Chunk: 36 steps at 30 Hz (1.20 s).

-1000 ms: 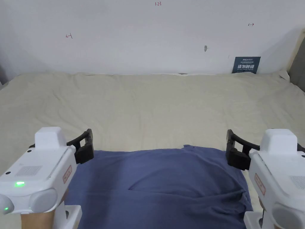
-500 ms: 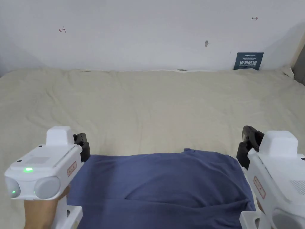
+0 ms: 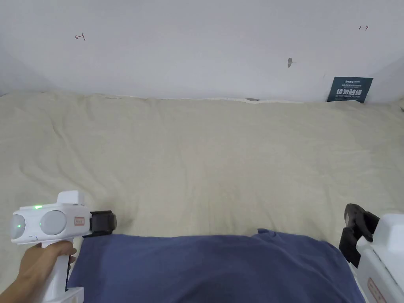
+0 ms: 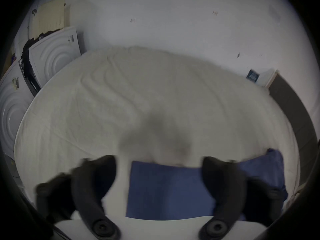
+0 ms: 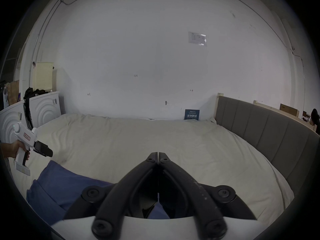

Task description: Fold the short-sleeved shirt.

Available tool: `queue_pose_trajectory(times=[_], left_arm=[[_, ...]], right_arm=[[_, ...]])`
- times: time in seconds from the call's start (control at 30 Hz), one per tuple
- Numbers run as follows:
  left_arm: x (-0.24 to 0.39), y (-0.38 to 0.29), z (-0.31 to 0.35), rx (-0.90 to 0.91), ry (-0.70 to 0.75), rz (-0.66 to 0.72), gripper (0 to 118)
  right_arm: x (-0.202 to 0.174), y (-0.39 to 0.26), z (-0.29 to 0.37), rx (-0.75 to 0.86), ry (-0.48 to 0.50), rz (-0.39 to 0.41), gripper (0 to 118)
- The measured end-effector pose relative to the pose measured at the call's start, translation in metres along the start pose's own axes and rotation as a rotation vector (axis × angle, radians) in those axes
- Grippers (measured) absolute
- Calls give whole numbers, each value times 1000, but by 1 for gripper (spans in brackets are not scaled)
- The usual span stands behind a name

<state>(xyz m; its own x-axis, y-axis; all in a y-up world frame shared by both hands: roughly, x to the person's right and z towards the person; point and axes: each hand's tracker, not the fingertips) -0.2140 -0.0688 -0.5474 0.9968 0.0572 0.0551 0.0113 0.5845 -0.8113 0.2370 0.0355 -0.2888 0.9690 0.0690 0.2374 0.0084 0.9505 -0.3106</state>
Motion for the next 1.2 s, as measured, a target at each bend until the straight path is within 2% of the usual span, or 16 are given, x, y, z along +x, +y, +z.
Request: queue_pose_trajectory(times=[0.13,0.23,0.3,0.33,0.37,0.43,0.5,0.57,0.67,0.73,0.87,0.9,1.0,1.07,1.13,1.2], left_arm=[[3,-10,-20,-51,24,-41,96],[6,-18,-37,-103,39,-84,56],[12,-25,-38,-96,24,-85,42],[18,-26,-34,-61,55,-80,27],[11,-28,-39,-57,26,-73,3],[17,-28,-36,-52,-20,-74,3],[23,-32,-26,-21,-4,-74,3],[22,-31,-10,58,-17,-62,3],[19,-30,27,118,-81,-15,3],[15,-29,45,142,-99,-6,3],[11,-30,73,169,-118,3,3],[10,-30,75,172,-120,4,3],[7,-32,79,169,-119,4,3],[5,-33,79,164,-115,6,3],[3,-36,83,161,-114,8,3],[4,-39,86,162,-111,7,3]], right_arm=[[4,-10,-20,-44,-2,-2,2],[5,-14,-27,-74,-7,-24,2],[15,-20,-35,-98,-10,-40,2],[19,-21,-39,-113,-7,-46,3],[21,-22,-43,-130,-9,-53,3],[33,-28,-57,-179,-9,-68,8],[43,-33,-75,-243,-11,-108,27],[54,-40,-96,-319,-10,-134,31],[64,-55,-137,-472,-8,-154,88],[69,-67,-162,-551,-8,-164,107],[68,-91,-202,-674,-51,-147,104],[66,-96,-208,-671,-44,-148,96],[59,-104,-215,-708,-35,-104,51],[54,-106,-210,-701,-19,-102,36],[53,-103,-203,-681,-31,-81,6],[52,-100,-194,-672,-22,-89,5]])
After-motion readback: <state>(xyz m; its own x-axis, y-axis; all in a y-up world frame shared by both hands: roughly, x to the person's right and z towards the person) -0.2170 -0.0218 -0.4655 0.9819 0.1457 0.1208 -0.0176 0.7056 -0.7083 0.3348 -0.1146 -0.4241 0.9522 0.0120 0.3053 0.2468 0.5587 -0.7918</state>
